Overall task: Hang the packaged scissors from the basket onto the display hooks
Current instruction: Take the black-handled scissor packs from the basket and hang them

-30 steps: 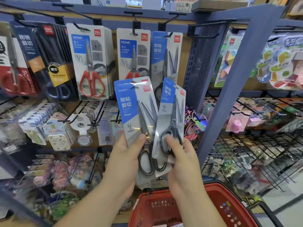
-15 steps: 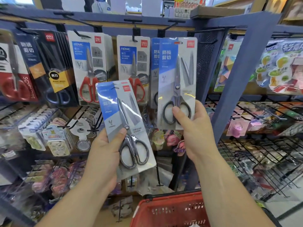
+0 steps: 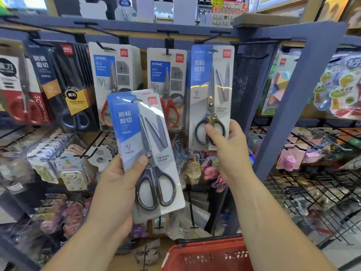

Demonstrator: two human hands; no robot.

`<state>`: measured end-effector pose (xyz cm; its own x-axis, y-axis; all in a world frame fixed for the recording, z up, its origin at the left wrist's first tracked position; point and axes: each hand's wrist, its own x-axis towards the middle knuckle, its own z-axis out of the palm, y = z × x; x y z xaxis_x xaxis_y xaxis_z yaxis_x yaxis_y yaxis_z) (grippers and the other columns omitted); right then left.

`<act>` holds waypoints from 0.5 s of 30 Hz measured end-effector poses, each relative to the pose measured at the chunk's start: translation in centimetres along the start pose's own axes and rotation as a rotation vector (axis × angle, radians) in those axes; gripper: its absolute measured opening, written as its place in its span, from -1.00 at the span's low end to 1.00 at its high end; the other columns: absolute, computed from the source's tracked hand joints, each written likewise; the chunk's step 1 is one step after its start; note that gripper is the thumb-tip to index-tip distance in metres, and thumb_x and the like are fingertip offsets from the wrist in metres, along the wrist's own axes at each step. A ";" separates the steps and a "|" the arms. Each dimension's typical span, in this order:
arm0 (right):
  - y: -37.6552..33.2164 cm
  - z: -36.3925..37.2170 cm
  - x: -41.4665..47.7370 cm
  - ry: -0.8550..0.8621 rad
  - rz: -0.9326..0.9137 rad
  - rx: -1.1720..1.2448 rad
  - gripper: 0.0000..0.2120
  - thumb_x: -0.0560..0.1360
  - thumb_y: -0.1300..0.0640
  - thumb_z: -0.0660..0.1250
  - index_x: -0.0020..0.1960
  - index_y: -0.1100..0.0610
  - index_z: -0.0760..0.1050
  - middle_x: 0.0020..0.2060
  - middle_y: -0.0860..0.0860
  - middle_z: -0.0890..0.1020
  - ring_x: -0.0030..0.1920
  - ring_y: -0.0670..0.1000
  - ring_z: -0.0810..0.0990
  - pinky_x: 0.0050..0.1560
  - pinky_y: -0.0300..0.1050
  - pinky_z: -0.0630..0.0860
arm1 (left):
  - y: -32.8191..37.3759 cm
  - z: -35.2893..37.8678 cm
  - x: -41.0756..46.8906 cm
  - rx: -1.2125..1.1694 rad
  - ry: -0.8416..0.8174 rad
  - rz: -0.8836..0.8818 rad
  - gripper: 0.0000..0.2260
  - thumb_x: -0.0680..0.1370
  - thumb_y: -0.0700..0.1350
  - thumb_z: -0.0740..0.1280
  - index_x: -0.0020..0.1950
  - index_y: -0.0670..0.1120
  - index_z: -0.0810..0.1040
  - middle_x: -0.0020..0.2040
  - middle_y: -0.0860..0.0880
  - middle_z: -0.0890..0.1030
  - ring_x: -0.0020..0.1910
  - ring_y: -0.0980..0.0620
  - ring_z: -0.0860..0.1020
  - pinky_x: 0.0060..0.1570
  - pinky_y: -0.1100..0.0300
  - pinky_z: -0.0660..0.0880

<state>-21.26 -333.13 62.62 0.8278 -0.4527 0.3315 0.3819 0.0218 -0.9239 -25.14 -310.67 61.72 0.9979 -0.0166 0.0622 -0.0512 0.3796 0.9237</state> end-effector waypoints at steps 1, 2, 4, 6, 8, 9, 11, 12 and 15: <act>0.2 0.0 -0.1 0.002 0.006 -0.002 -0.83 0.58 0.22 0.45 0.15 0.08 0.58 -0.03 -0.01 0.73 0.02 0.02 0.70 0.06 0.06 0.68 | 0.0 -0.2 0.1 -0.005 0.008 -0.007 -0.75 0.65 -0.18 0.32 0.31 -0.03 0.63 0.15 -0.06 0.76 0.04 -0.04 0.74 0.10 -0.05 0.64; 0.4 0.0 -0.2 0.006 0.010 -0.007 -0.83 0.58 0.22 0.45 0.15 0.08 0.58 -0.02 0.00 0.73 0.04 0.04 0.70 0.10 0.09 0.67 | 0.0 -0.4 0.2 -0.006 0.018 -0.012 -0.76 0.65 -0.18 0.32 0.30 -0.03 0.64 0.14 -0.06 0.76 0.02 -0.04 0.74 0.09 -0.05 0.63; 0.6 -0.1 -0.1 0.017 0.017 -0.008 -0.83 0.58 0.21 0.45 0.16 0.07 0.58 0.01 0.01 0.74 0.07 0.06 0.71 0.13 0.07 0.67 | 0.0 -0.6 0.5 -0.013 0.033 -0.016 -0.76 0.65 -0.19 0.32 0.30 -0.04 0.64 0.13 -0.06 0.76 -0.01 0.00 0.74 0.01 0.00 0.68; 0.8 0.0 0.3 0.016 0.038 -0.012 -0.83 0.59 0.20 0.45 0.17 0.08 0.58 0.03 0.04 0.74 0.09 0.09 0.71 0.11 0.07 0.67 | 0.0 -0.7 0.6 -0.028 0.036 -0.019 -0.76 0.65 -0.20 0.32 0.29 -0.05 0.64 0.12 -0.06 0.76 -0.04 0.02 0.75 -0.08 0.12 0.71; 1.0 0.3 1.0 0.003 0.054 -0.027 -0.83 0.60 0.17 0.44 0.18 0.06 0.58 0.05 0.03 0.74 0.10 0.05 0.72 0.07 0.01 0.68 | 0.0 -0.6 0.6 -0.026 0.037 -0.015 -0.76 0.64 -0.20 0.32 0.28 -0.04 0.64 0.12 -0.06 0.76 -0.04 0.02 0.75 -0.06 0.13 0.71; 1.1 0.5 1.4 0.000 0.041 -0.059 -0.84 0.61 0.15 0.44 0.17 0.04 0.57 0.05 0.00 0.73 0.08 -0.03 0.71 0.04 -0.07 0.67 | 0.0 -0.5 0.5 -0.024 0.036 -0.012 -0.76 0.64 -0.20 0.32 0.27 -0.04 0.65 0.12 -0.06 0.77 -0.04 0.02 0.75 -0.05 0.12 0.70; 1.3 0.8 2.4 0.019 -0.028 -0.209 -0.87 0.62 0.08 0.42 0.15 -0.03 0.53 0.05 -0.10 0.68 0.03 -0.17 0.65 0.00 -0.25 0.56 | -0.1 -0.3 0.4 -0.028 0.031 -0.009 -0.77 0.64 -0.21 0.32 0.26 -0.03 0.65 0.11 -0.06 0.77 -0.06 0.03 0.75 -0.05 0.11 0.70; 1.5 0.8 3.0 0.027 -0.053 -0.296 -0.87 0.62 0.03 0.40 0.14 -0.03 0.50 0.07 -0.10 0.65 0.05 -0.17 0.62 -0.01 -0.23 0.51 | 0.0 -0.2 0.3 -0.028 0.027 -0.007 -0.76 0.64 -0.20 0.32 0.26 -0.03 0.65 0.12 -0.06 0.77 -0.06 0.02 0.75 -0.05 0.10 0.70; 2.6 0.7 4.6 0.027 0.014 -0.532 -0.73 0.61 -0.09 0.37 0.12 0.08 0.43 0.13 0.06 0.55 0.10 0.08 0.54 -0.02 0.00 0.42 | 0.1 -0.1 0.0 -0.019 0.007 0.017 -0.73 0.59 -0.15 0.35 0.28 -0.03 0.64 0.12 -0.06 0.77 -0.03 -0.02 0.75 -0.04 0.05 0.71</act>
<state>-16.16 -334.57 61.85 0.8178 -0.4782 0.3201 0.1043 -0.4239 -0.8997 -25.16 -310.53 61.73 0.9972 -0.0033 0.0753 -0.0678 0.3969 0.9154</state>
